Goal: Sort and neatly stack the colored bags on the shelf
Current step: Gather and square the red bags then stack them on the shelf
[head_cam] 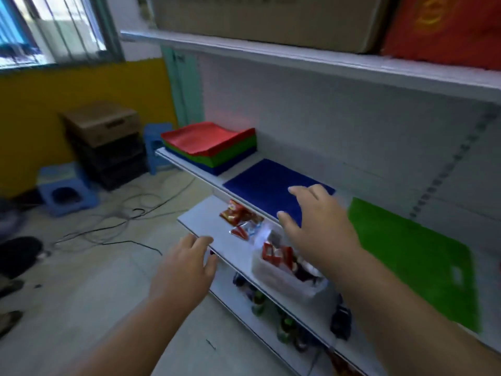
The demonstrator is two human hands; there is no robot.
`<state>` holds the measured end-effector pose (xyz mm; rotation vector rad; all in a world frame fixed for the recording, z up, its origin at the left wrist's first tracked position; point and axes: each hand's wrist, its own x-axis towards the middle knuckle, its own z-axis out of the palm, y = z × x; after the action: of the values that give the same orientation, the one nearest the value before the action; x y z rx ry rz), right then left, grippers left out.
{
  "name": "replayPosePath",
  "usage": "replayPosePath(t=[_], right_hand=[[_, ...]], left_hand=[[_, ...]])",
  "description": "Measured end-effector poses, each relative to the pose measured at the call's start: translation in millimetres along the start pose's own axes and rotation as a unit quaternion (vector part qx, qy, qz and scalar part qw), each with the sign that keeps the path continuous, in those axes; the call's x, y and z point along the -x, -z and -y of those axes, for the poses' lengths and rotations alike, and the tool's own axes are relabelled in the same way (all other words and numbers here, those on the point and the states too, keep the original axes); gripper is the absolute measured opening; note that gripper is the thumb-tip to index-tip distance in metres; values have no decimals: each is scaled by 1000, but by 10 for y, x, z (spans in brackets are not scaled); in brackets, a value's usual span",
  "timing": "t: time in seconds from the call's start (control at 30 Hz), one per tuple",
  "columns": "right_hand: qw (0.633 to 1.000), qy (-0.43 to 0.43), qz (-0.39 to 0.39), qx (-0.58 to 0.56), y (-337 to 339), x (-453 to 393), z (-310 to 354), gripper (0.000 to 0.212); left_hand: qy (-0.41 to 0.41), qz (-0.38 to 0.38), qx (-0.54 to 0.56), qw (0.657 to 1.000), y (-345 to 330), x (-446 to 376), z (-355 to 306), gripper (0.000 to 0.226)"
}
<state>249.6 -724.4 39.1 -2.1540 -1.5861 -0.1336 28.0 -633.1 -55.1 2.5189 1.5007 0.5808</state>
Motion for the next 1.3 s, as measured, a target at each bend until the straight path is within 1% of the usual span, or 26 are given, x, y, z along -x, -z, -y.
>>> replayPosePath(t=[0.1, 0.17, 0.33, 0.47, 0.63, 0.73, 0.87, 1.03, 1.13, 1.2, 1.3], right_hand=[[999, 36, 1, -11, -298, -487, 399, 54], [999, 41, 10, -14, -523, -814, 574, 53], [998, 48, 11, -32, -1112, -1669, 823, 51], [998, 19, 31, -52, -1392, -2440, 980, 49], [999, -28, 36, -19, -1635, -3148, 1122, 51], [997, -71, 37, 4, -1853, -3371, 1167, 52], [986, -160, 24, 35, -2175, -3522, 1257, 49], [955, -284, 37, 81, -2442, -3534, 1502, 51], [941, -328, 13, 79, -2536, -3553, 1641, 50], [932, -352, 18, 90, -2606, -3563, 1702, 50], [913, -404, 10, 57, -2665, -3578, 1720, 49]], left_hand=[[37, -17, 12, 999, 70, -227, 557, 33], [62, -18, 13, 998, 57, -447, 867, 32], [76, -19, 12, 997, -41, -1196, 1457, 34], [63, -20, 2, 998, 38, -1926, 1832, 35], [53, -4, 15, 998, 15, -2734, 2238, 37], [23, 4, 28, 999, -124, -3199, 2441, 35], [-31, 48, 64, 996, -358, -3899, 2809, 34], [-100, 104, 75, 987, -438, -4728, 3116, 39], [-130, 133, 94, 978, -427, -5043, 3196, 39], [-135, 145, 102, 975, -449, -5196, 3238, 44], [-142, 166, 88, 972, -512, -5344, 3265, 46]])
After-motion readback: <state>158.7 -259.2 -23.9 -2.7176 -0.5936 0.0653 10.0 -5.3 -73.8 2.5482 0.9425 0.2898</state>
